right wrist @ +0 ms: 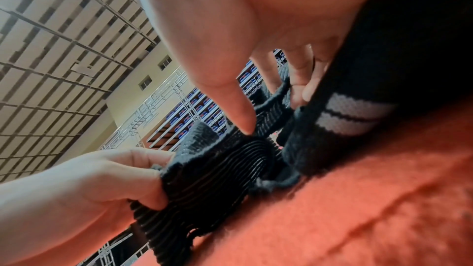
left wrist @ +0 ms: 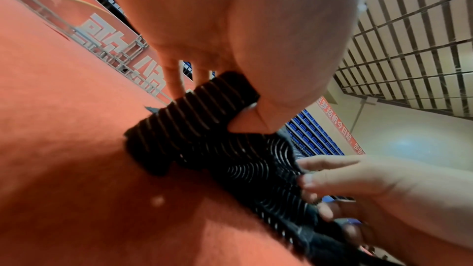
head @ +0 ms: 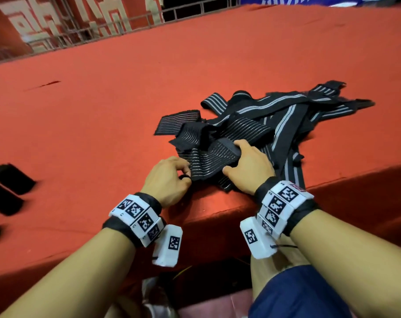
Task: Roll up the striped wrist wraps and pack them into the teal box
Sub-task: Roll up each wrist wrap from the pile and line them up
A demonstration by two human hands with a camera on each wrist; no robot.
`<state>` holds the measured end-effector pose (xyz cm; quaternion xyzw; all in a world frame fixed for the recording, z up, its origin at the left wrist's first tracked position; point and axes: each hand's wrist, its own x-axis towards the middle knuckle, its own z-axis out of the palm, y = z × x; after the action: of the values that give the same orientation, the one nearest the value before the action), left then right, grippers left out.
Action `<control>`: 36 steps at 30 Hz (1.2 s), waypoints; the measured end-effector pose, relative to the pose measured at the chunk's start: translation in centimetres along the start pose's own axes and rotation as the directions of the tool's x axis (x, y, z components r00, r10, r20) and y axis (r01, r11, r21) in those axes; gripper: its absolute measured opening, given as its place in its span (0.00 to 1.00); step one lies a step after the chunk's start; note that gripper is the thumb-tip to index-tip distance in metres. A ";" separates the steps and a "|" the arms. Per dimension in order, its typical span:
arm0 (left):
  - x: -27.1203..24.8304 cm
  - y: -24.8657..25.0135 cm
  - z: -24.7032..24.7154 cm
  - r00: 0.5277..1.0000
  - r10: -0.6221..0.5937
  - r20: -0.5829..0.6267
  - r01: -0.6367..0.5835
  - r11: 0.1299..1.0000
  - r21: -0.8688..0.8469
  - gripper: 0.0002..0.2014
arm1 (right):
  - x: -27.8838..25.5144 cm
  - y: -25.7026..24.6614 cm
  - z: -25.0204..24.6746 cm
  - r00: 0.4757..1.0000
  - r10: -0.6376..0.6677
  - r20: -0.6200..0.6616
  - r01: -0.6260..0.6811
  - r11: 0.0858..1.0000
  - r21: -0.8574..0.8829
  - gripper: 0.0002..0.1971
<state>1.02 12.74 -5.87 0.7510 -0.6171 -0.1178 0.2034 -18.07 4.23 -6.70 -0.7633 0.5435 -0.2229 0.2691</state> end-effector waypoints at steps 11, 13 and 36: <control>-0.4 0.3 0.2 0.975 0.134 -0.177 -0.169 0.965 -0.200 0.38 | -1.6 -2.8 0.9 0.928 -0.229 -0.292 0.285 0.944 0.166 0.11; -0.1 0.6 0.4 0.976 0.151 -0.156 -0.169 0.980 -0.108 0.31 | -1.3 -2.8 0.9 0.958 -0.154 -0.241 0.190 0.972 0.135 0.15; 0.0 2.6 1.1 0.990 -0.129 -0.049 0.069 0.771 -0.634 0.17 | -1.4 -1.8 1.4 0.955 -0.275 -0.108 0.295 0.907 0.299 0.17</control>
<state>-1.75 12.20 -5.69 0.6756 -0.4917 -0.2941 0.4640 -16.33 6.27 -6.64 -0.7749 0.3922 -0.3667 0.3335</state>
